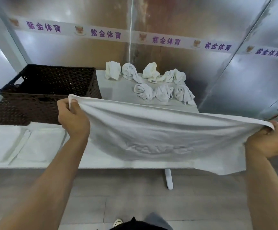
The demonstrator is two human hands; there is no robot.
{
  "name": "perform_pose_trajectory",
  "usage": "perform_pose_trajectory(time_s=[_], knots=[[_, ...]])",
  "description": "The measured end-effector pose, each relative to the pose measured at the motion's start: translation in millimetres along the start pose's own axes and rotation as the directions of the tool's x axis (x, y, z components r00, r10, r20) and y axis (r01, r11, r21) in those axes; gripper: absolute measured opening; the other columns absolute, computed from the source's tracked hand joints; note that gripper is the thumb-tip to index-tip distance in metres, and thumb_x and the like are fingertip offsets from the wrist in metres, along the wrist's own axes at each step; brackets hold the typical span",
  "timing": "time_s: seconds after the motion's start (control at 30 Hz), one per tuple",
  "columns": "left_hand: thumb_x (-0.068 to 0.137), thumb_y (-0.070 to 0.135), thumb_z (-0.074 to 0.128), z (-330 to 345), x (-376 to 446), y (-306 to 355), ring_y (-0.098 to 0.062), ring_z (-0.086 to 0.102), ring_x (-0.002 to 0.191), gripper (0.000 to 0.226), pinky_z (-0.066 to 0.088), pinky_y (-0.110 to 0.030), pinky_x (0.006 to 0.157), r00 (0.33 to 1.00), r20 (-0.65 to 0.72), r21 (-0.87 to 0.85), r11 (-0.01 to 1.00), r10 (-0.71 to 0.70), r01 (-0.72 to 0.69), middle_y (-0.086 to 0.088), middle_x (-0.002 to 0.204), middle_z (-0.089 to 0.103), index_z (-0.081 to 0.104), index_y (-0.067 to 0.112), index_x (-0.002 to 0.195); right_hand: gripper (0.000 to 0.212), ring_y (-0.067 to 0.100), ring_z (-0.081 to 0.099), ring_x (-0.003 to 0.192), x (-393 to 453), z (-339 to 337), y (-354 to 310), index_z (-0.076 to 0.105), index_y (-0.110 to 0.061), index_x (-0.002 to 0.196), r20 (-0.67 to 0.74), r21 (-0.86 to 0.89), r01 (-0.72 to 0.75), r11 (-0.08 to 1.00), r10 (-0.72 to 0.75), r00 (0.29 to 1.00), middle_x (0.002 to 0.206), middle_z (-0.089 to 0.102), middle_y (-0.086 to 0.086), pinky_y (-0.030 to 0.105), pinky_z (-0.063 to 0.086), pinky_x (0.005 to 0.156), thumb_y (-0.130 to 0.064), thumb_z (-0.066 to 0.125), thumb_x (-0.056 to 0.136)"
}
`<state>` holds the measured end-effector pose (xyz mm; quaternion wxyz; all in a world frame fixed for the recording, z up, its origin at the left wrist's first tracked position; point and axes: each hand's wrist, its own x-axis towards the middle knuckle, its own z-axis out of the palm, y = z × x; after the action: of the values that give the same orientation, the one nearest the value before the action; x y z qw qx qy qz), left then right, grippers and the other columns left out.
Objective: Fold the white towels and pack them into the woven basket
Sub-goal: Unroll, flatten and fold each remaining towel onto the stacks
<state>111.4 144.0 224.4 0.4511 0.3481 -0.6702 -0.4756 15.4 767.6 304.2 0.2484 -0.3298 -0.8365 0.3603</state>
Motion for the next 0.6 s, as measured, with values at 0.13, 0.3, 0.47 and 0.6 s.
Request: perform_pose_trajectory(time_s=[0.13,0.3,0.47,0.6], knots=[[0.100,0.033,0.046,6.0,16.3,8.3,-0.012,0.050,0.079,0.029,0.037,-0.021,0.071,0.996,-0.086,-0.038,0.999,0.001,-0.005,0.001,0.090,0.057,0.057,0.007,0.109,0.032,0.045,0.058,0.113,88.3,51.0,-11.0,0.064,-0.014,0.119,-0.050,0.047,0.045,0.998,-0.043,0.998,0.118,0.065,0.023,0.050,0.044,0.096,-0.010,0.043,0.095],[0.103,0.031,0.047,36.0,30.9,-18.4,-0.018,0.056,0.088,0.024,0.042,-0.027,0.078,0.991,-0.051,0.069,0.990,-0.122,0.125,0.001,0.096,0.060,0.057,0.011,0.111,0.035,0.044,0.059,0.113,-33.7,132.7,-63.4,0.058,-0.015,0.120,-0.064,0.097,0.098,0.990,-0.092,0.994,0.121,0.064,0.020,0.051,0.045,0.095,-0.015,0.037,0.092],[0.102,0.029,0.048,93.8,43.1,-54.3,-0.019,0.058,0.090,0.021,0.045,-0.029,0.079,0.979,-0.033,0.181,0.962,-0.202,0.205,0.001,0.098,0.060,0.059,0.012,0.111,0.031,0.048,0.062,0.104,-20.8,227.7,-48.8,0.064,-0.010,0.113,0.053,-0.167,0.128,0.978,-0.121,0.991,0.111,0.066,0.027,0.051,0.050,0.086,-0.017,0.039,0.095],[0.102,0.030,0.047,152.6,54.6,-97.2,-0.027,0.064,0.098,0.021,0.053,-0.039,0.086,0.961,-0.042,0.283,0.919,-0.272,0.273,-0.004,0.103,0.064,0.058,0.013,0.111,0.030,0.048,0.061,0.105,8.4,305.0,-29.0,0.068,-0.009,0.115,0.205,-0.281,0.212,0.936,-0.157,0.966,0.112,0.067,0.027,0.051,0.051,0.084,-0.016,0.043,0.102]])
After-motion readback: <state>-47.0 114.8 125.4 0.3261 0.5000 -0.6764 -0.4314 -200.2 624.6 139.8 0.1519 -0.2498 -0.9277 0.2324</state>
